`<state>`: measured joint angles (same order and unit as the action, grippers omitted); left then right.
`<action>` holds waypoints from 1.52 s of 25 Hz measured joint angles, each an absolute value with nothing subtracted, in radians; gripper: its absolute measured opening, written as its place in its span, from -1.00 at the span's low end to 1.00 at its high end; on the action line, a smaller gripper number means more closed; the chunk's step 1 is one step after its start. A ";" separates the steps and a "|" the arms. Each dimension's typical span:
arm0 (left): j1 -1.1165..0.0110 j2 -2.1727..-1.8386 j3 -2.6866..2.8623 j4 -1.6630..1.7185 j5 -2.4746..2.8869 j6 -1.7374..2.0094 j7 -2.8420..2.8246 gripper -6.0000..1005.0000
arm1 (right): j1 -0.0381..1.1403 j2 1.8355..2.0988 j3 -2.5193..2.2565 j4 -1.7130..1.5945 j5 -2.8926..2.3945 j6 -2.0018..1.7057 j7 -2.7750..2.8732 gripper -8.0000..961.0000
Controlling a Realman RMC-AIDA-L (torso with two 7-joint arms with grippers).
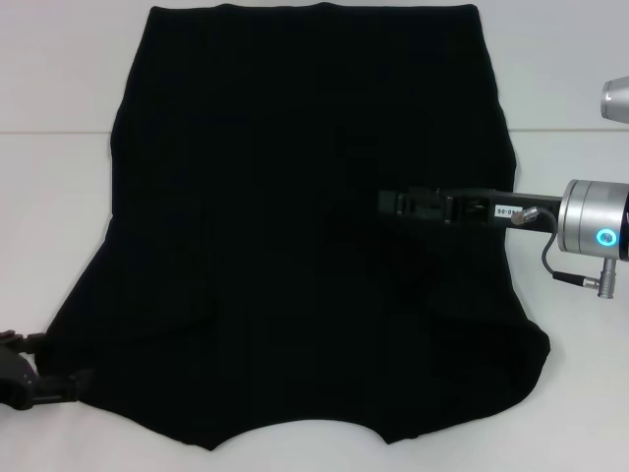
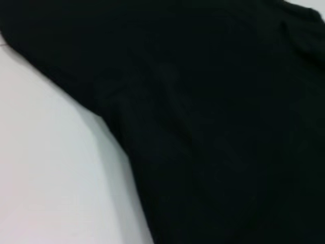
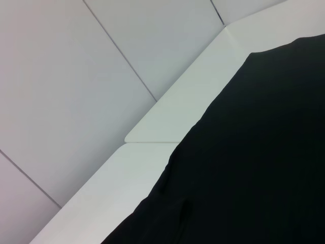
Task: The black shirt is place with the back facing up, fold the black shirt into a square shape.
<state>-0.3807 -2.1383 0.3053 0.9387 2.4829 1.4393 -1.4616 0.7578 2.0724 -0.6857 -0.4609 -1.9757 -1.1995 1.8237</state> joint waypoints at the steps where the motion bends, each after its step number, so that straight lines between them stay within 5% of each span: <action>1: -0.382 -2.138 0.305 0.939 2.483 1.446 -1.462 0.92 | 0.758 2.072 -0.686 -0.461 -1.976 -1.199 1.824 0.62; 38: -0.378 -2.136 0.308 1.018 2.492 1.493 -1.509 0.92 | 0.758 2.072 -0.686 -0.460 -1.976 -1.187 1.821 0.61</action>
